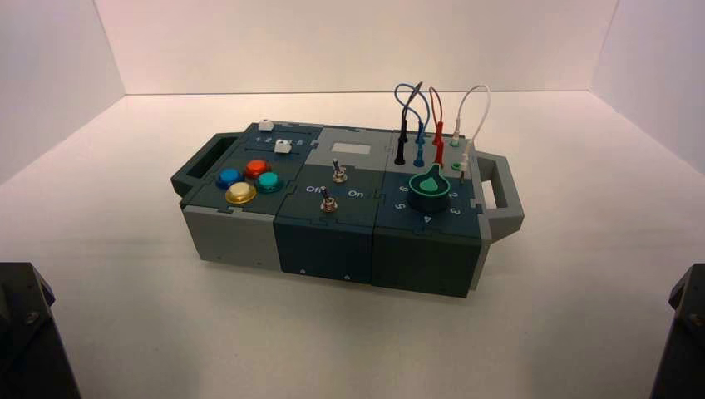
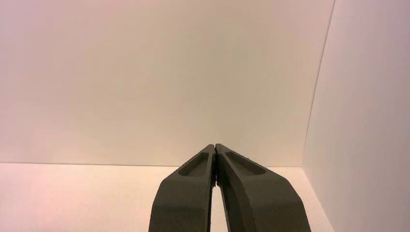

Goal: Insert the white wire.

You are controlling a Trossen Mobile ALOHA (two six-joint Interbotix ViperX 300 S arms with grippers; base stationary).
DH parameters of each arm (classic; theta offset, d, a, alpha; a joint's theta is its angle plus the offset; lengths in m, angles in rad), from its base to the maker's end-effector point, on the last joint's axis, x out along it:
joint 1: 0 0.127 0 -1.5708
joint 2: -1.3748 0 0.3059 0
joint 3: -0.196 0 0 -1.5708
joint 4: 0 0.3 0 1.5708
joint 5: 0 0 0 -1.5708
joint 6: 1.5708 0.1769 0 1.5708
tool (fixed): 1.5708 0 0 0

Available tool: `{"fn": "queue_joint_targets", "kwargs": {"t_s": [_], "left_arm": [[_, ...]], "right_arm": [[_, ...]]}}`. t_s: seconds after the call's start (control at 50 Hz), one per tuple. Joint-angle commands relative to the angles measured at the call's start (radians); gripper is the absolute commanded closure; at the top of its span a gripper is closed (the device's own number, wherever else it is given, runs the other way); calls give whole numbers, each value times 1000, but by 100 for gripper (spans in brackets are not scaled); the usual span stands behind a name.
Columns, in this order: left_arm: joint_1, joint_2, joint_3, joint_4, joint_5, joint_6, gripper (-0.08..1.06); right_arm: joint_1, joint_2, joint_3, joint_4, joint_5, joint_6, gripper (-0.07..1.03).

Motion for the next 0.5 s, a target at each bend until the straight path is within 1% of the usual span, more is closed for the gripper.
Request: {"fn": "queue_joint_targets", "kwargs": {"t_s": [0.02, 0.3, 0.5], "left_arm": [[5, 9, -26, 0, 0, 5, 100], [3, 9, -28, 0, 8, 5, 100], [3, 12, -43, 0, 63, 5, 100]], "right_arm": [[8, 6, -32, 2, -6, 2, 99], [15, 17, -35, 2, 6, 2, 99], [25, 18, -51, 2, 78, 2, 99]]}}
